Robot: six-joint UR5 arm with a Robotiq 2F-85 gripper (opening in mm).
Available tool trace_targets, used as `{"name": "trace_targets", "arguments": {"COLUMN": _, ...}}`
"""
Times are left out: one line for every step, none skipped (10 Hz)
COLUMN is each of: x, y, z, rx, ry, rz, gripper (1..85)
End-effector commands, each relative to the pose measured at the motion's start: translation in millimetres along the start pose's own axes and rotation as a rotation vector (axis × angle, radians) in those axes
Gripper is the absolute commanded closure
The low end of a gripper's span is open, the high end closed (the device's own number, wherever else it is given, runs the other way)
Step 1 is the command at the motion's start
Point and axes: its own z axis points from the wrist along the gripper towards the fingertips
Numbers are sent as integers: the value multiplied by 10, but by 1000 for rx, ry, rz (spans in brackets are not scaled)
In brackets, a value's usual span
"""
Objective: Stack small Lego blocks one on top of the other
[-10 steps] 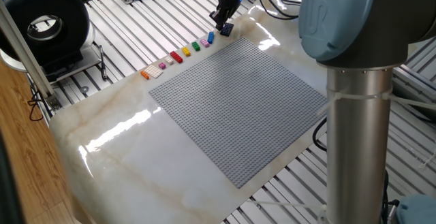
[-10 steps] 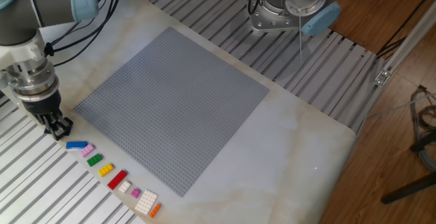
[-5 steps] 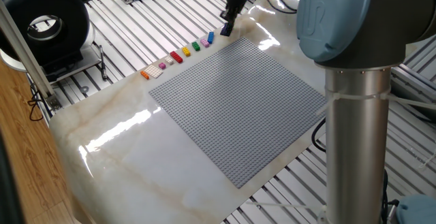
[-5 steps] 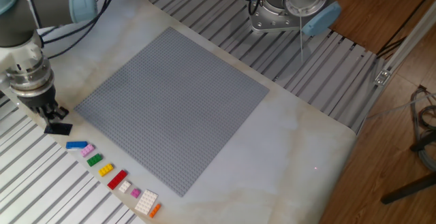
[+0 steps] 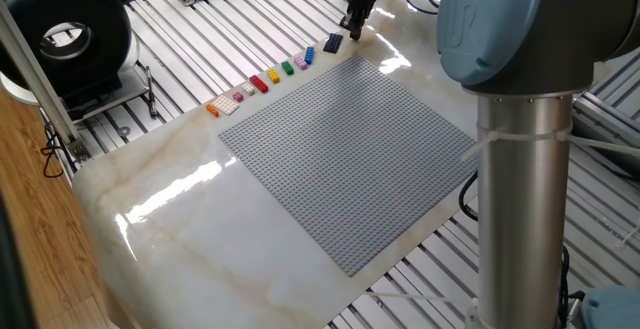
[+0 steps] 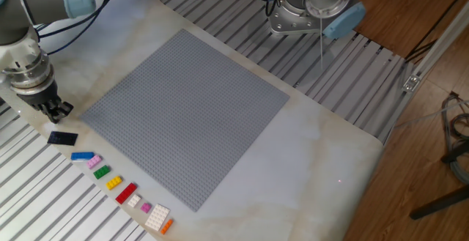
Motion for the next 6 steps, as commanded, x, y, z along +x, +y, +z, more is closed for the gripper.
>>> {"name": "trace_targets", "arguments": {"x": -11, "y": 55, "z": 12, "rx": -39, "ry": -13, "rz": 4, "gripper": 847}}
{"name": "trace_targets", "arguments": {"x": -23, "y": 57, "z": 17, "rx": -38, "ry": -15, "rz": 3, "gripper": 847}}
{"name": "trace_targets", "arguments": {"x": -43, "y": 66, "z": 22, "rx": -40, "ry": -21, "rz": 1, "gripper": 847}}
{"name": "trace_targets", "arguments": {"x": -68, "y": 75, "z": 28, "rx": -41, "ry": -28, "rz": -1, "gripper": 847}}
{"name": "trace_targets", "arguments": {"x": -84, "y": 75, "z": 30, "rx": -40, "ry": -31, "rz": -3, "gripper": 847}}
{"name": "trace_targets", "arguments": {"x": -100, "y": 74, "z": 30, "rx": -39, "ry": -32, "rz": -6, "gripper": 847}}
